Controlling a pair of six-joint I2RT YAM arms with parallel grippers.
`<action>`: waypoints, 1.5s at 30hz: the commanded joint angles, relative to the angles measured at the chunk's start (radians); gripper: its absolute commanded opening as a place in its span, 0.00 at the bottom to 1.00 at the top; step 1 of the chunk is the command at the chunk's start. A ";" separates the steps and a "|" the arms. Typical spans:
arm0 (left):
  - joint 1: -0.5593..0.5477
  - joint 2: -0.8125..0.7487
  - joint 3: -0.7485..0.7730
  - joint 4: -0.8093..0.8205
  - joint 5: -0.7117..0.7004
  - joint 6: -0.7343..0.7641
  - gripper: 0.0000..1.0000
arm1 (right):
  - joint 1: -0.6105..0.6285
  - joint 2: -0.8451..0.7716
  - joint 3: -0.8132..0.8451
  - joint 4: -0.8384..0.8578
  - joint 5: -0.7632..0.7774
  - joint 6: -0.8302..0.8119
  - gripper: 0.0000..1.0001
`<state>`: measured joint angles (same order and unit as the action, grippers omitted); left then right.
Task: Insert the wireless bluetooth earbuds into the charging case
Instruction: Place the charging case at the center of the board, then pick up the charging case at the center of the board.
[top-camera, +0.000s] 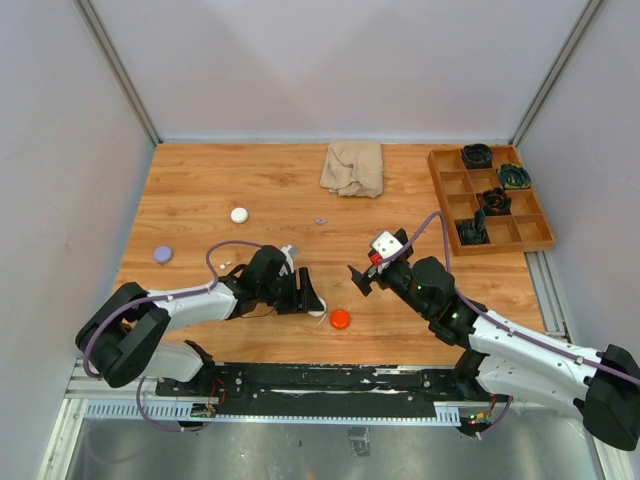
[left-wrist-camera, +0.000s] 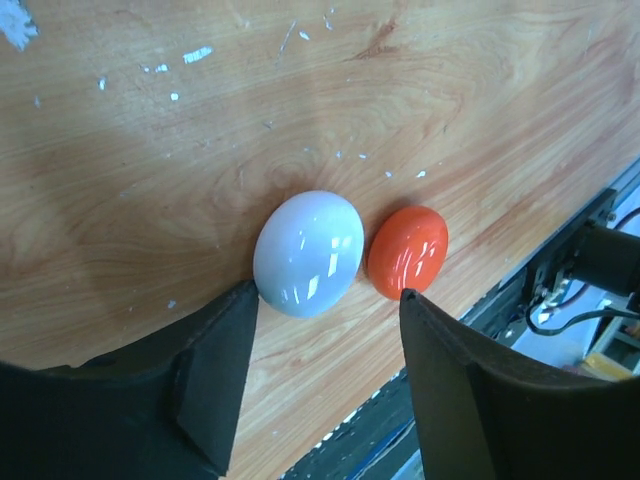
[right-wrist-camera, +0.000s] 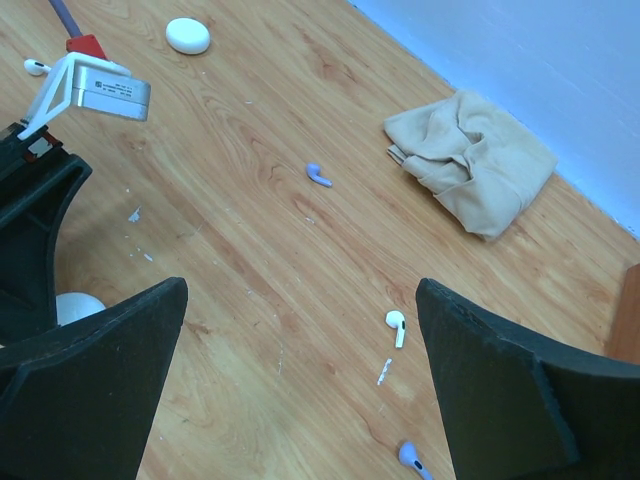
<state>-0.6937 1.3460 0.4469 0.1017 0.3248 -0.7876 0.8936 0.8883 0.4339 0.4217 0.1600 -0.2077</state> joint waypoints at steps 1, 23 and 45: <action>-0.006 -0.035 0.051 -0.134 -0.084 0.022 0.69 | -0.016 -0.017 -0.019 0.038 0.013 0.015 0.98; 0.334 -0.038 0.446 -0.624 -0.593 0.242 0.99 | -0.037 -0.049 -0.048 0.058 0.047 0.024 0.98; 0.976 0.091 0.433 -0.479 -0.706 0.165 0.99 | -0.041 -0.034 -0.045 0.057 0.036 0.028 0.99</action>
<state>0.2348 1.3712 0.8410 -0.4305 -0.3592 -0.5888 0.8677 0.8555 0.3950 0.4488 0.1864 -0.1955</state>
